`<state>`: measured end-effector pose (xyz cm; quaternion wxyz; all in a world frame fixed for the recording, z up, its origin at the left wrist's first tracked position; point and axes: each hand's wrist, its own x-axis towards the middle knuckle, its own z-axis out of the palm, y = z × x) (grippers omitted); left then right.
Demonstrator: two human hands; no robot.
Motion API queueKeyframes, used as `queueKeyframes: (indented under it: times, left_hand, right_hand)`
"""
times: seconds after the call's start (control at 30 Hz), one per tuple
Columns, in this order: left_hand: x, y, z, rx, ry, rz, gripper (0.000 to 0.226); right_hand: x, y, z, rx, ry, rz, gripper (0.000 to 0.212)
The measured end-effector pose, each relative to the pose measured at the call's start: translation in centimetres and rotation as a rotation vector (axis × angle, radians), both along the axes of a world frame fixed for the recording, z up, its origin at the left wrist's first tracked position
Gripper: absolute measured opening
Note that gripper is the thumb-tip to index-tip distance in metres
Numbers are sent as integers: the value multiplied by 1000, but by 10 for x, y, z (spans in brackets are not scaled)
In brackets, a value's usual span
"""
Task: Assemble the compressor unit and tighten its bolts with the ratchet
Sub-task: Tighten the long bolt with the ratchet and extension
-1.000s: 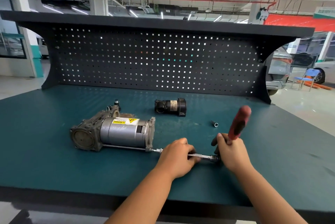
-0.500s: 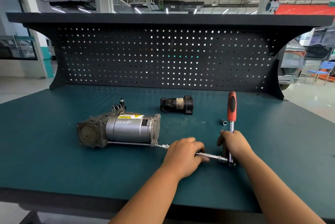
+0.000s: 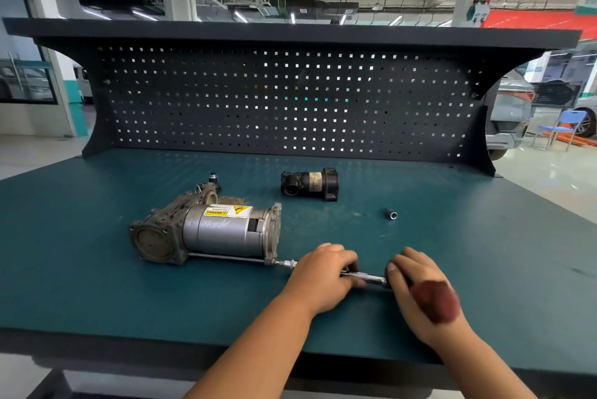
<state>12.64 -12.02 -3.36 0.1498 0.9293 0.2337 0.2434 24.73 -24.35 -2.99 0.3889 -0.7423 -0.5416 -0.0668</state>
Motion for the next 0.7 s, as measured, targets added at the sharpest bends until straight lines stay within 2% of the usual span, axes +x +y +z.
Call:
queueKeyframes:
  times: [0.07,0.2,0.33,0.53,0.7]
  left_hand:
    - [0,0,1,-5,1,3,23]
    - [-1,-1,1,10,7,31,24]
    - [1,0,0,36,11,62,25]
    - [1,2,1,83,17,69,29]
    - [1,3,-2,34,22,58,30]
  right_hand:
    - [2,-1,-2,-7,-54,-30,25]
    - [11,16,7,-56,237,-146,25]
    - [18,28,12,11,342,-155,32]
    - [27,44,22,-74,569,-164,25]
    - [26,42,19,-49,610,-103,24]
